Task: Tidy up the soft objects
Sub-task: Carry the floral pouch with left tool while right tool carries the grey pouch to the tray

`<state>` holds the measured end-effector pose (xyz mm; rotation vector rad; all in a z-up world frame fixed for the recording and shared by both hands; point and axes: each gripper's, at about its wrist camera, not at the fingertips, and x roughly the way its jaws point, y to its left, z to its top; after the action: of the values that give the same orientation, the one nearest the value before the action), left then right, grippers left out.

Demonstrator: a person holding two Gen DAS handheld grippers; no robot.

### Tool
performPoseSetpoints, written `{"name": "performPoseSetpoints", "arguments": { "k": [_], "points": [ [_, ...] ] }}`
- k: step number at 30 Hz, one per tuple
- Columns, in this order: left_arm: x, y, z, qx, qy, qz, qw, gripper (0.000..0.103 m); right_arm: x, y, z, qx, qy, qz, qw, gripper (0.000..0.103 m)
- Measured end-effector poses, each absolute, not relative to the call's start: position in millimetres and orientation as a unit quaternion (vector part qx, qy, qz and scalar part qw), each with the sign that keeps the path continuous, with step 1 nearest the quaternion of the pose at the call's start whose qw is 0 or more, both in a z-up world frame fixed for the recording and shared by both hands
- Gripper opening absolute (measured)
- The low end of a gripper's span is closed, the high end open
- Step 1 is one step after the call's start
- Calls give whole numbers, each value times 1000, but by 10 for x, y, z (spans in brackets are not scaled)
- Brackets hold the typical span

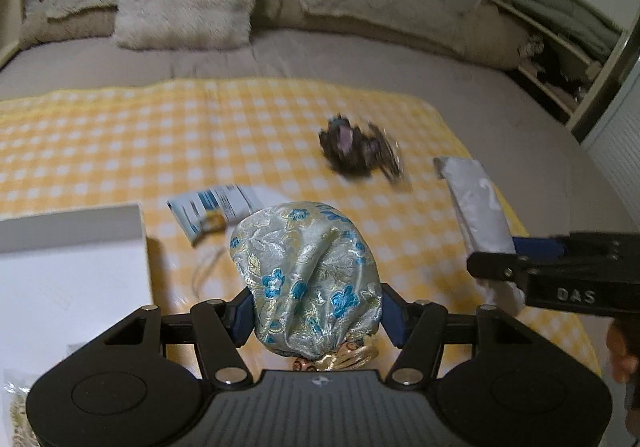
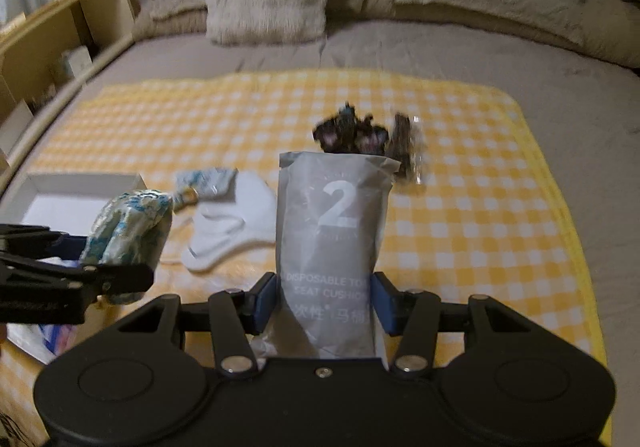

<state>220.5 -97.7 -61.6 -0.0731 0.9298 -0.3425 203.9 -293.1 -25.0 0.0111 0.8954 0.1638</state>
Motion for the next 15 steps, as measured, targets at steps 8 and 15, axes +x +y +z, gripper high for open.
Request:
{"name": "performPoseSetpoints", "arguments": {
  "k": [8,15],
  "points": [
    [2112,-838,-359,-51,409,-149,899,62,1797,-2811,102,37,384,77,919,52],
    [1966,-655,-182,-58,386,-139,910,62,1695,-2650,252,34,366,79,926,52]
  ]
}}
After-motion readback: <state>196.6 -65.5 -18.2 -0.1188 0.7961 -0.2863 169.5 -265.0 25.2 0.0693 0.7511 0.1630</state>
